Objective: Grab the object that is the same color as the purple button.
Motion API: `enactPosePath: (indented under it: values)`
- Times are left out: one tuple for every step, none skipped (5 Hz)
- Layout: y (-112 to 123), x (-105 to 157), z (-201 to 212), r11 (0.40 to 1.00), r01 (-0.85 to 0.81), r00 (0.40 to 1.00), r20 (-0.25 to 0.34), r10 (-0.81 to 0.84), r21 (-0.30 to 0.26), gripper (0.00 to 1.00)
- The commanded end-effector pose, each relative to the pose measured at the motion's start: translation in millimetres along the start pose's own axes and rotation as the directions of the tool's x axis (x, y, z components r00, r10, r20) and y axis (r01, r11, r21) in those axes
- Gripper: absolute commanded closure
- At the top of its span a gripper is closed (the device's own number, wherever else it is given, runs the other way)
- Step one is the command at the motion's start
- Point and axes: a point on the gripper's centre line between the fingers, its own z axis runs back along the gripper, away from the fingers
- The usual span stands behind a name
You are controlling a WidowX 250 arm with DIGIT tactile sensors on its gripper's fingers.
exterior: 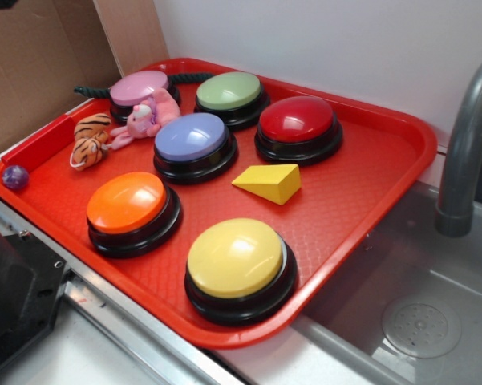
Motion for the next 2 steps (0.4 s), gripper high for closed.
enactPosePath:
  values:
    - [0.0, 0.0, 0.0, 1.0, 0.0, 1.0, 0.0, 0.0, 0.0, 0.0]
    - [18.4, 4.3, -17.8, 1.0, -0.005, 1.0, 0.009, 0.005, -0.017, 0.0]
